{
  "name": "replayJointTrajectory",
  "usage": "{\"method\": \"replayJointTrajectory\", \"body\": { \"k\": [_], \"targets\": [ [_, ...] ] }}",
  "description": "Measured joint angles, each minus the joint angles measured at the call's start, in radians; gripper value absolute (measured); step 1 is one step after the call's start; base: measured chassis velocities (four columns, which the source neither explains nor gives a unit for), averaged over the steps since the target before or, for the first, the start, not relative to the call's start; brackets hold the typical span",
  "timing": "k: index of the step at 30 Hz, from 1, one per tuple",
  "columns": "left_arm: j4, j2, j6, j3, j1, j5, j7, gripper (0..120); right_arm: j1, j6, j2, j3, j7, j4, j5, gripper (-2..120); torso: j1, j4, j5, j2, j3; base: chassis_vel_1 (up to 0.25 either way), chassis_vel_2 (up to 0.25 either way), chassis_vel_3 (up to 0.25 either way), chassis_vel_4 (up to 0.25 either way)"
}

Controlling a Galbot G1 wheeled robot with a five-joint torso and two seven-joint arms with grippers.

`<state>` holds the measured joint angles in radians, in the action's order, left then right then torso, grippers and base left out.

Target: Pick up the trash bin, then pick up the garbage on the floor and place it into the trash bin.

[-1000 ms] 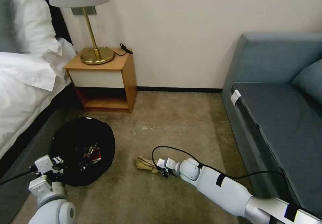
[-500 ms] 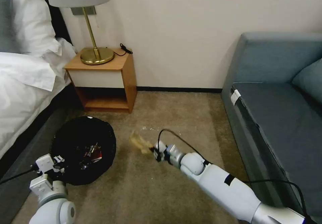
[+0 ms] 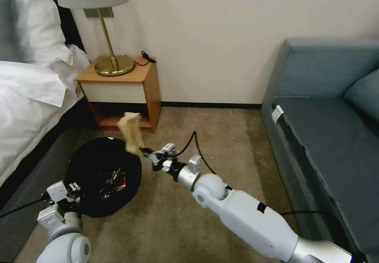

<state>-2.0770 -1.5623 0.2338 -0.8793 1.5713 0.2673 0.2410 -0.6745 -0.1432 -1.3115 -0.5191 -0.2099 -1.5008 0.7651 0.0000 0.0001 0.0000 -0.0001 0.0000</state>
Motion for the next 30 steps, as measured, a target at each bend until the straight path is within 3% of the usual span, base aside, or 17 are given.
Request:
{"method": "replayJointTrajectory", "body": {
  "k": [12, 19, 30],
  "targets": [
    [-0.023, -0.021, 0.001, 0.001, 0.012, -0.026, -0.001, 3, -0.003, 0.025, -0.031, -0.074, 0.034, 0.045, -0.054, 0, 0.000, 0.0000, 0.0000, 0.000, 0.000, 0.000, 0.000, 0.000, 0.000],
    [-0.023, -0.033, 0.000, 0.004, 0.011, -0.045, -0.001, 3, -0.002, 0.057, -0.026, -0.096, 0.036, 0.030, -0.058, 20, 0.000, -0.0001, 0.0000, 0.000, 0.000, 0.000, 0.000, 0.000, 0.000],
    [-0.033, -0.034, -0.003, -0.006, 0.019, -0.043, -0.001, 3, -0.011, 0.055, 0.010, -0.058, 0.035, -0.014, -0.075, 65, 0.000, 0.0000, 0.0001, 0.000, 0.000, 0.000, 0.000, 0.000, 0.000]
  ]
}}
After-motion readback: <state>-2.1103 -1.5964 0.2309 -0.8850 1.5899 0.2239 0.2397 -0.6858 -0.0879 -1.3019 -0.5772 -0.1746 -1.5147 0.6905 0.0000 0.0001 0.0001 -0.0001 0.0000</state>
